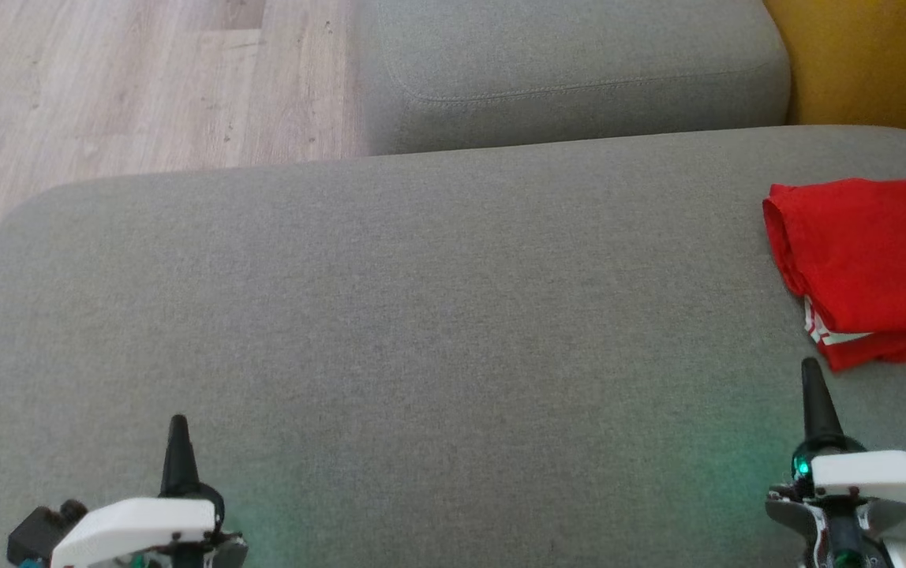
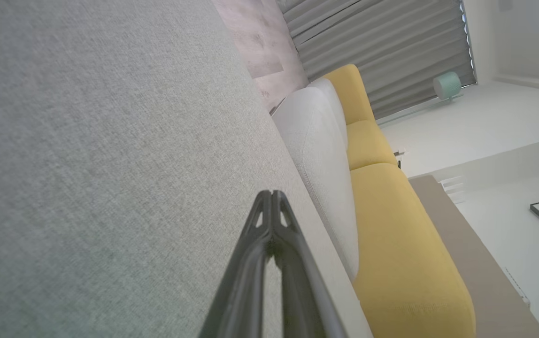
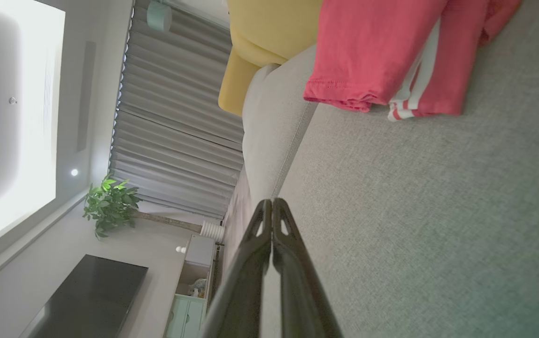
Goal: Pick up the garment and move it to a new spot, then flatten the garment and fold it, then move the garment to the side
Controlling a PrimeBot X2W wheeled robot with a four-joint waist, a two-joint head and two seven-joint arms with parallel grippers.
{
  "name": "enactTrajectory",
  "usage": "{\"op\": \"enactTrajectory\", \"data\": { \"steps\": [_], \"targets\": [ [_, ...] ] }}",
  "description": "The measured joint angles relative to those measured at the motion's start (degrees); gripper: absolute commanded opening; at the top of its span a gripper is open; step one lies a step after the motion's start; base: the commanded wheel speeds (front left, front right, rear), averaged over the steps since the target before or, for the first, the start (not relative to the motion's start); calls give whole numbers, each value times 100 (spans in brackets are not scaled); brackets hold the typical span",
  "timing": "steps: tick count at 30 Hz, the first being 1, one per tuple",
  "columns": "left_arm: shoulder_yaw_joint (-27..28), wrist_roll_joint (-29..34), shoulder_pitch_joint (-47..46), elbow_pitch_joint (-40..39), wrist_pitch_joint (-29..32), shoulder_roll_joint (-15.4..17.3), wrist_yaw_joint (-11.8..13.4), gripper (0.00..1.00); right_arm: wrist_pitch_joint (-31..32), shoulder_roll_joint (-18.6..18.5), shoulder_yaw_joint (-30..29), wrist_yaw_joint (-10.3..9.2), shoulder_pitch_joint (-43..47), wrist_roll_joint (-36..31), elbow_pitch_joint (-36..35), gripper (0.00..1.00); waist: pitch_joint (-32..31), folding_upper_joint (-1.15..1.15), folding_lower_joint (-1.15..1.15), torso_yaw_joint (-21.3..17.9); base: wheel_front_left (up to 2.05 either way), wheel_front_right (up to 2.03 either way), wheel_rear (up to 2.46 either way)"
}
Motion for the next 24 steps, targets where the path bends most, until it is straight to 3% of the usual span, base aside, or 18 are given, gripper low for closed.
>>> {"op": "enactTrajectory", "data": {
  "steps": [24],
  "targets": [
    [413,-1633,-254,73,398,-3,-319,0,383,-2,-242,0,-260,1621,11,0,63,0,0,-86,0,0,0]
  ]
}}
